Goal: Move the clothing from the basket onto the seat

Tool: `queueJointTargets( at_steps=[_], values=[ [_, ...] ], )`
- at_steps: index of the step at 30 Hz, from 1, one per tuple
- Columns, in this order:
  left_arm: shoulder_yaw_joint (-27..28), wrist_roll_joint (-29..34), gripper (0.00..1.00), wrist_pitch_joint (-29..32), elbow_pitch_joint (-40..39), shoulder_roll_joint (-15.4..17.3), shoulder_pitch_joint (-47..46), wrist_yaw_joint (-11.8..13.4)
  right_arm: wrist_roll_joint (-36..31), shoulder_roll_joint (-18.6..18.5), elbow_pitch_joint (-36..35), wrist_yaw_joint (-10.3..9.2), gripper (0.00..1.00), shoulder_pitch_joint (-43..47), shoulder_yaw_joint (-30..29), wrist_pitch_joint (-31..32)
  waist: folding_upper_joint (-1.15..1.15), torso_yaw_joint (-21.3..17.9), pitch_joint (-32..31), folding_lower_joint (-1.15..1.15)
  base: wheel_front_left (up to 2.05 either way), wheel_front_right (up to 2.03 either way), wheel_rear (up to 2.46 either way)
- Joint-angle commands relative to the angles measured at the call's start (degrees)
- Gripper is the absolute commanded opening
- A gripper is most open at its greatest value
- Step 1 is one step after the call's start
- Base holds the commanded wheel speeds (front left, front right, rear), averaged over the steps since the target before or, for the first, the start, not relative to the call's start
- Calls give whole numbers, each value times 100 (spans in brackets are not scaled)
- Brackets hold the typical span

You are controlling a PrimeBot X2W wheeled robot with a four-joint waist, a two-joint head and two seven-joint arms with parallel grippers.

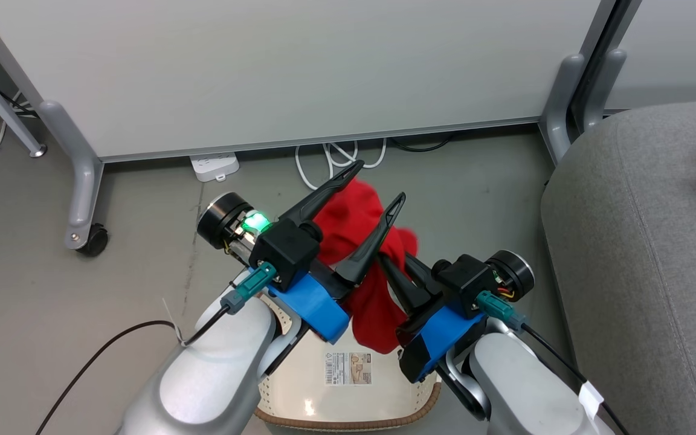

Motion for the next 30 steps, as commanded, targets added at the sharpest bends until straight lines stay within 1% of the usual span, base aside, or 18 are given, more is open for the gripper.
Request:
queueJointTargets(
  at_steps=[1, 11, 14, 22, 30],
  values=[
    [26, 24, 100, -18, 13, 7, -23, 6, 35, 15, -5, -3, 0, -69, 25, -4, 0, -7, 4, 0, 0, 0, 0],
    [23, 58, 100, -19, 12, -1, 17, 6, 28, 15, -3, -2, 0, -55, -3, -4, 0, -75, 26, 0, 0, 0, 0],
    [9, 59, 100, -18, 13, 15, 38, 6, 31, 15, -23, -2, 0, -61, 0, -4, 0, -153, 57, 0, 0, 0, 0],
    [-32, 53, 100, -19, 3, 57, 6, 6, -48, 11, -53, -2, 0, -125, -179, -4, 0, -460, 192, 0, 0, 0, 0],
    [-47, 59, 100, -19, -8, 135, -105, 6, -112, 10, -193, -2, 0, -139, -541, -4, 0, -900, 407, 0, 0, 0, 0]
  ],
)
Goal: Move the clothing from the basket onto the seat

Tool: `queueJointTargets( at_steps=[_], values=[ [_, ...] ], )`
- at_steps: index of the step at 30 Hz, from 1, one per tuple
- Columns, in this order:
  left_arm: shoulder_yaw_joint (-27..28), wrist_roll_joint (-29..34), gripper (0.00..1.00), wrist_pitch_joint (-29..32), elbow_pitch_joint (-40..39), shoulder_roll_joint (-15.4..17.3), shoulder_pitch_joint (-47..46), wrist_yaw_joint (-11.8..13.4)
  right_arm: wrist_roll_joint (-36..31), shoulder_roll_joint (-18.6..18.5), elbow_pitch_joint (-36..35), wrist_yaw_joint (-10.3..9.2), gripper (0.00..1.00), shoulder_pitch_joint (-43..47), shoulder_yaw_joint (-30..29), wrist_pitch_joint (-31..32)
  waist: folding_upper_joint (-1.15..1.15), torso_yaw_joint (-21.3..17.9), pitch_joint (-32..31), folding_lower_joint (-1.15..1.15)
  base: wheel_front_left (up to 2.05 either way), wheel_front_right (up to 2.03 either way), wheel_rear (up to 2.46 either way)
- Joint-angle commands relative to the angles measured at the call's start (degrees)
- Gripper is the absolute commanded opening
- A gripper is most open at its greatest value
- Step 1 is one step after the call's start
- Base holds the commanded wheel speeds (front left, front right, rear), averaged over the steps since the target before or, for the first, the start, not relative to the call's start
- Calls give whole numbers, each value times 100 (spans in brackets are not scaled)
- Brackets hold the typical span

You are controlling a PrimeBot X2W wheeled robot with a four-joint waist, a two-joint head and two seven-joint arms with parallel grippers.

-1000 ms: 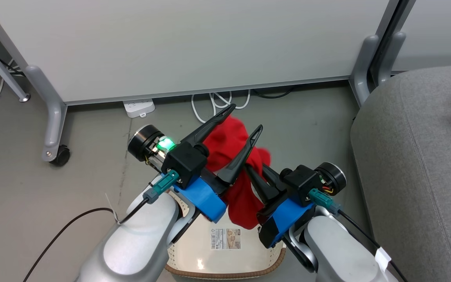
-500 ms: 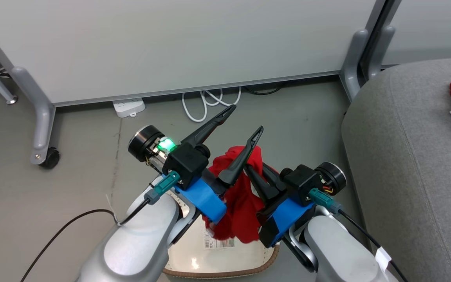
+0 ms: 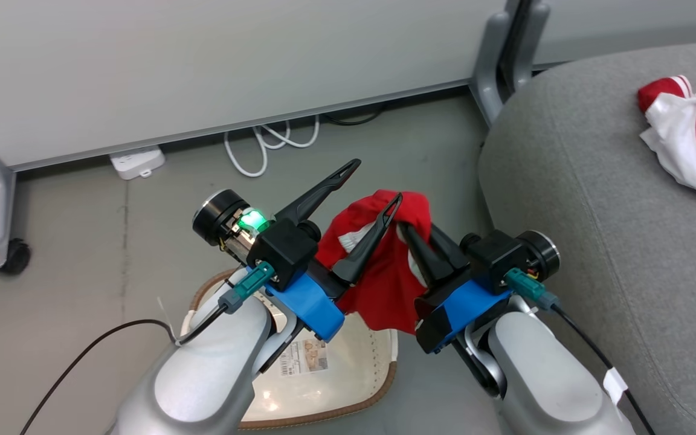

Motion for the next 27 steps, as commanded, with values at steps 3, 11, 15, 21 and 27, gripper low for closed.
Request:
queueJointTargets(
  at_steps=[3, 11, 15, 21, 27],
  values=[
    [0, 16, 100, -18, -7, 58, -99, 6, -56, 3, -91, -2, 0, -64, -160, -4, 0, -285, 160, 0, 0, 0, 0],
    [-99, 14, 100, -17, 17, 163, -203, 6, -155, 4, -326, -2, 0, 34, -722, -4, 0, -794, 438, 0, 0, 0, 0],
    [-155, 6, 100, -17, 40, 213, -254, 6, -192, 2, -450, -3, 0, 133, -1002, -4, 0, -1024, 549, 0, 0, 0, 0],
    [-278, 14, 100, -17, 69, 249, -258, 7, -269, 2, -610, -2, 0, 250, -1410, -4, 0, -1341, 694, 0, 0, 0, 0],
    [-454, -11, 100, -17, 104, 282, -275, 7, -309, 4, -757, -2, 0, 355, -1729, -4, 0, -1616, 815, 0, 0, 0, 0]
  ],
)
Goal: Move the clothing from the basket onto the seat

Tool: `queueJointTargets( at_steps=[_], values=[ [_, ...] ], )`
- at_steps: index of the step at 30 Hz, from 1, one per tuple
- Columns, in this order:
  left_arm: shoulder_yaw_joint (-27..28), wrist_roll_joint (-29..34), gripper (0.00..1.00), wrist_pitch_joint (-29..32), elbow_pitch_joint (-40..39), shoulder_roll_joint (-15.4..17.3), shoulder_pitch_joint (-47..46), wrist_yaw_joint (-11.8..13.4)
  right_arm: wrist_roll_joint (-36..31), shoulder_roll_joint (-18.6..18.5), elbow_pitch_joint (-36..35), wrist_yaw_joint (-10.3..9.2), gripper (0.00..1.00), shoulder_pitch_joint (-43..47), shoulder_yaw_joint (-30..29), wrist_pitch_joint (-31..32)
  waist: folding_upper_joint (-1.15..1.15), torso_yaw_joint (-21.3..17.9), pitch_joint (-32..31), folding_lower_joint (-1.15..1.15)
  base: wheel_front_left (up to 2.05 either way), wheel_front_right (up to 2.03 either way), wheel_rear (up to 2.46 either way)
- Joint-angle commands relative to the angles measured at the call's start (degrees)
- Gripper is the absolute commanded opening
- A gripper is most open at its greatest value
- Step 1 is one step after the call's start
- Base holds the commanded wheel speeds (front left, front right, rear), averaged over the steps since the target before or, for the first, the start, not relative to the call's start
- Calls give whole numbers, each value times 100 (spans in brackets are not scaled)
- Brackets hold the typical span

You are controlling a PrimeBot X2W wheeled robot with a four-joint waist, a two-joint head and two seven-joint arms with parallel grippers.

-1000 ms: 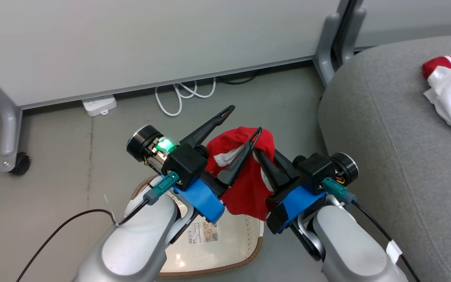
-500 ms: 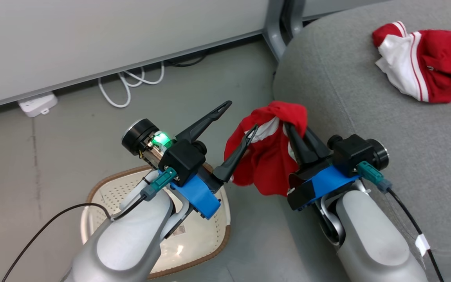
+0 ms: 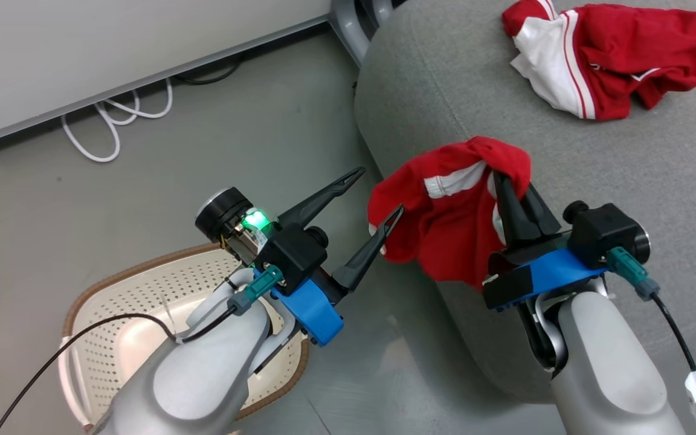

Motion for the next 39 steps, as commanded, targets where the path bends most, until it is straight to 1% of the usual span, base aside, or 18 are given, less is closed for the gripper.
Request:
queueJointTargets(
  at_steps=[1, 7, 13, 20, 26, 31, 32, 33, 35, 39],
  values=[
    [-56, -19, 100, -16, 26, 34, -65, 7, -9, 6, -55, -2, 0, 110, -61, -4, 0, -111, 78, 0, 0, 0, 0],
    [-218, -51, 100, -10, 52, 45, -127, 6, 35, 5, -192, -3, 0, 258, -291, -4, 0, -281, 198, 0, 0, 0, 0],
    [-300, -84, 100, -10, 72, 66, -177, 6, 21, 5, -256, -2, 0, 393, -425, -4, 0, -357, 281, 0, 0, 0, 0],
    [-369, -111, 100, -12, 88, 67, -199, 6, 22, 4, -265, -2, 0, 353, -493, -4, 0, -342, 309, 0, 0, 0, 0],
    [-345, -141, 100, -13, 50, 81, -256, 31, -201, -16, -396, -3, 0, 81, -592, -4, 0, -248, 369, 0, 0, 0, 0],
    [-325, -147, 100, -15, 9, 115, -289, 48, -273, -296, -594, -3, 0, -413, -809, -4, 0, -152, 500, 0, 0, 0, 0],
    [-325, -147, 100, -15, 9, 115, -289, 48, -273, -296, -594, -3, 0, -413, -809, -4, 0, -152, 500, 0, 0, 0, 0],
    [-314, -135, 100, -15, -14, 152, -333, 55, -259, -479, -693, -3, 0, -711, -891, -4, 0, -111, 609, 0, 0, 0, 0],
    [-300, -130, 100, -14, -28, 171, -357, 64, -222, -551, -744, -3, 0, -861, -933, -3, 0, -97, 669, 0, 0, 0, 0],
    [-265, -93, 100, 6, -118, 252, -458, 76, -175, -989, -977, -3, 0, -1501, -1168, -3, 0, -45, 971, 0, 0, 0, 0]
  ],
)
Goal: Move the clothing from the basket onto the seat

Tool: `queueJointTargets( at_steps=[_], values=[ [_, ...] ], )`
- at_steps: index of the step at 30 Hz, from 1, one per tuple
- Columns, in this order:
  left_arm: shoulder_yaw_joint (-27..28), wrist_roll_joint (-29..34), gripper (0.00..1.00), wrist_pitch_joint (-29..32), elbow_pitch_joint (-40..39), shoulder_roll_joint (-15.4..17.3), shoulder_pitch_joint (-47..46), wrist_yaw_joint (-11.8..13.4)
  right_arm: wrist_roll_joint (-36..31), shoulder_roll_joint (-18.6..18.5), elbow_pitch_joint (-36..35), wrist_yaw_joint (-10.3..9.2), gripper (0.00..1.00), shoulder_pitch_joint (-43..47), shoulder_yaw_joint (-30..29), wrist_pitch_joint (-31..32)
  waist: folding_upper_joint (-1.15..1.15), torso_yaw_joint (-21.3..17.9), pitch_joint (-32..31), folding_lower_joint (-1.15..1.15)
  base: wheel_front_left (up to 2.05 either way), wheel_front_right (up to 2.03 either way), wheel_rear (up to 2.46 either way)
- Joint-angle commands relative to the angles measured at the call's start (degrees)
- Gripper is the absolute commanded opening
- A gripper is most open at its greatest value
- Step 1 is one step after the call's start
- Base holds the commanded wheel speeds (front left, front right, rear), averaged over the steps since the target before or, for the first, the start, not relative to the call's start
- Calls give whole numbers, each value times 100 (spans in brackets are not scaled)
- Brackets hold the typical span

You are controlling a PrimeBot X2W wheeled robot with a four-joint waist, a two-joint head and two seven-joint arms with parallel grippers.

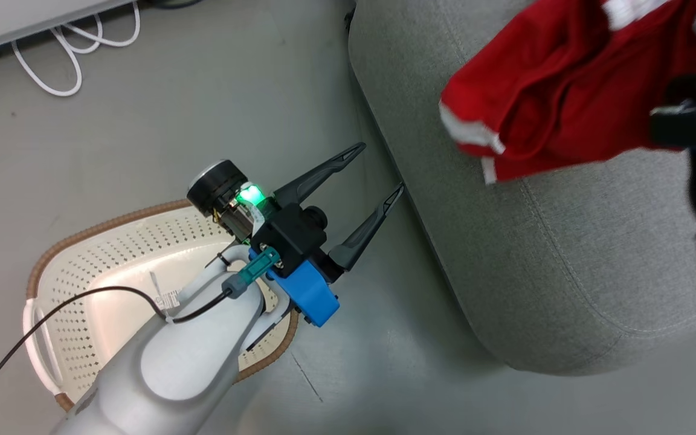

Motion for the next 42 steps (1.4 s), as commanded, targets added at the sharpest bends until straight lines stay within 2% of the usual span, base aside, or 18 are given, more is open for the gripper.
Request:
queueJointTargets(
  at_steps=[1, 6, 10, 15, 20, 29, 42],
  values=[
    [30, 29, 100, 9, -37, 55, -90, 4, 36, -108, -57, -4, 0, -183, -93, -3, 0, 56, 205, 0, 0, 0, 0],
    [54, 113, 100, 109, -216, 207, -314, 7, 66, -664, -243, -4, 0, -880, -737, -3, 0, 140, 696, 0, 0, 0, 0],
    [81, 174, 100, 211, -409, 328, -499, 20, 87, -1157, -118, -4, 0, -1372, -1242, -1, 0, 175, 1091, 0, 0, 0, 0],
    [109, 234, 100, 389, -681, 499, -727, 34, 177, -1722, 322, -4, 0, -1792, -1728, 0, 0, 194, 1593, 0, 0, 0, 0],
    [117, 293, 100, 506, -926, 665, -883, 33, 83, -1968, 994, -4, 0, -1992, -2033, -1, 0, 225, 1973, 0, 0, 0, 0],
    [103, 300, 100, 575, -1102, 761, -995, 48, -236, -1578, 1702, -4, 0, -1849, -2220, -2, 0, 277, 2239, 0, 0, 0, 0],
    [85, 233, 100, 587, -1121, 842, -1031, 110, -1288, -458, 2200, -4, 0, -1985, -2866, 24, 0, 299, 2270, 0, 0, 0, 0]
  ],
)
